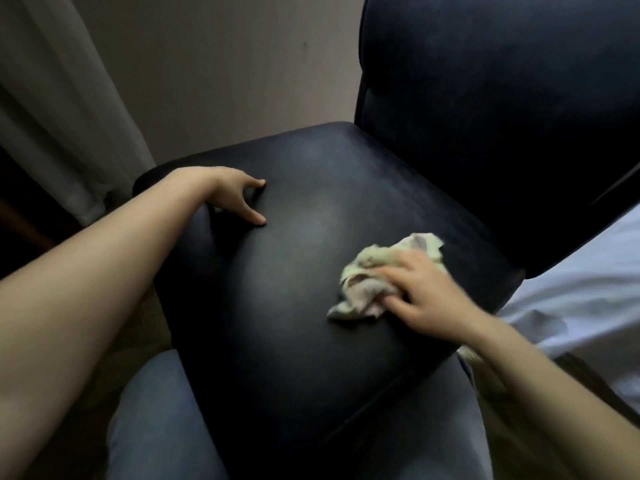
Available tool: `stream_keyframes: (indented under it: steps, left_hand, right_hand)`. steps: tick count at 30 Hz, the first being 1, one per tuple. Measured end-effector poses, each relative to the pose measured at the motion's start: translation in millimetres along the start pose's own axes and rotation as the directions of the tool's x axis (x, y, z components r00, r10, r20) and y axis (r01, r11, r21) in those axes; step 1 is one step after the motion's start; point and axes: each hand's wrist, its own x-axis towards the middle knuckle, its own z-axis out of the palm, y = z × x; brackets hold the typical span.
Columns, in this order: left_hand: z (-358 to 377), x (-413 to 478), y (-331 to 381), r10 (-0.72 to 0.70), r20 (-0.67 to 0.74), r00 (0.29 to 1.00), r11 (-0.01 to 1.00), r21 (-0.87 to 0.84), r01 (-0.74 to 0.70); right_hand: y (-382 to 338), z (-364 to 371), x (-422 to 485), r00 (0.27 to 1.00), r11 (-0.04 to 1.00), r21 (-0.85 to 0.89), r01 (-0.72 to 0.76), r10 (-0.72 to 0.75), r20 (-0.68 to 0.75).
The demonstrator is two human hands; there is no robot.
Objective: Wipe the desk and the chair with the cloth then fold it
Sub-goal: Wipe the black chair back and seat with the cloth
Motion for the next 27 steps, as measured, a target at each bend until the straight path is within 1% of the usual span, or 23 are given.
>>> stream_keyframes:
  steps: [1, 3, 4, 5, 6, 8, 9, 11, 12, 13, 14, 15, 16, 17, 18, 20, 22, 24, 25, 27]
  left_hand:
    - [2.1, -2.1, -2.0, 0.005, -0.031, 1.000, 1.000, 0.008, -0.004]
    - [3.4, -5.2, -4.8, -0.006, -0.103, 0.995, 0.999, 0.034, 0.010]
    - [4.3, -7.1, -6.4, -0.019, -0.130, 0.991, 0.999, 0.045, 0.025]
    - [5.2, -7.9, -8.5, -0.035, -0.149, 0.988, 0.998, 0.052, 0.043]
    - [6.0, -7.8, -9.8, -0.045, -0.167, 0.985, 0.997, 0.057, 0.056]
    - [6.8, -7.4, -11.2, -0.063, -0.190, 0.980, 0.994, 0.072, 0.077]
    - [7.5, -6.9, -12.6, -0.067, -0.194, 0.979, 0.994, 0.076, 0.083]
    - [10.1, -5.0, -14.0, -0.074, -0.203, 0.976, 0.994, 0.067, 0.089]
    - [11.3, -3.1, -13.9, -0.078, -0.215, 0.974, 0.994, 0.057, 0.092]
    - [11.4, -0.9, -13.1, -0.092, -0.230, 0.969, 0.993, 0.048, 0.105]
    - [11.3, 3.6, -11.5, -0.101, -0.253, 0.962, 0.992, 0.046, 0.117]
    - [11.3, 7.3, -10.1, -0.120, -0.268, 0.956, 0.989, 0.046, 0.137]
    - [12.7, 11.7, -6.7, -0.135, -0.280, 0.950, 0.987, 0.044, 0.154]
    - [14.9, 15.2, -2.0, -0.149, -0.294, 0.944, 0.985, 0.038, 0.168]
    - [17.5, 18.1, 3.1, -0.160, -0.312, 0.937, 0.983, 0.034, 0.179]
    - [24.1, 22.5, 11.8, -0.180, -0.339, 0.923, 0.981, 0.009, 0.194]
    - [29.8, 24.5, 14.7, -0.201, -0.361, 0.911, 0.978, -0.020, 0.208]
    - [30.5, 25.5, 13.5, -0.195, -0.377, 0.905, 0.979, -0.025, 0.201]
    - [29.5, 26.1, 11.3, -0.189, -0.380, 0.906, 0.980, -0.019, 0.196]
    - [27.3, 28.2, 8.4, -0.171, -0.378, 0.910, 0.983, 0.001, 0.185]
  right_hand:
    - [-26.9, 13.0, 4.5, 0.993, 0.992, 0.040, 0.117, -0.118, 0.021]
    - [-78.5, 45.2, 31.5, 0.944, 0.946, 0.064, 0.317, -0.321, 0.073]
    - [-101.5, 63.0, 51.0, 0.919, 0.925, 0.049, 0.377, -0.380, 0.104]
    - [-120.9, 75.9, 72.4, 0.902, 0.913, 0.027, 0.407, -0.407, 0.145]
    - [-131.4, 86.7, 96.0, 0.896, 0.914, 0.001, 0.405, -0.398, 0.196]
    - [-127.9, 93.4, 141.9, 0.912, 0.943, -0.052, 0.329, -0.303, 0.278]
    - [-116.5, 88.6, 157.5, 0.929, 0.961, -0.061, 0.268, -0.241, 0.281]
    - [-68.0, 71.6, 164.9, 0.977, 0.992, -0.050, 0.116, -0.104, 0.187]
    - [-35.0, 58.6, 156.5, 0.991, 0.999, -0.042, 0.004, 0.002, 0.134]
    - [-0.1, 43.4, 141.5, 0.990, 0.992, -0.055, -0.113, 0.117, 0.072]
    - [36.0, 28.3, 120.7, 0.967, 0.964, -0.084, -0.250, 0.253, 0.015]
    - [71.7, 11.1, 95.4, 0.916, 0.907, -0.135, -0.399, 0.399, -0.026]
    - [100.6, -2.5, 68.0, 0.842, 0.822, -0.188, -0.537, 0.537, -0.053]
    - [118.7, -13.5, 43.0, 0.771, 0.747, -0.204, -0.632, 0.633, -0.070]
    - [128.0, -20.1, 22.1, 0.735, 0.712, -0.199, -0.673, 0.675, -0.067]
    - [121.3, -19.4, -7.9, 0.735, 0.723, -0.147, -0.675, 0.675, -0.059]
    - [94.1, -12.1, -26.2, 0.753, 0.741, -0.132, -0.658, 0.646, -0.128]
    - [47.6, -3.0, -35.7, 0.776, 0.775, -0.093, -0.625, 0.603, -0.183]
    - [21.0, 5.5, -37.0, 0.801, 0.809, -0.059, -0.585, 0.565, -0.196]
    - [-37.4, 26.7, -35.9, 0.882, 0.899, -0.004, -0.438, 0.430, -0.192]
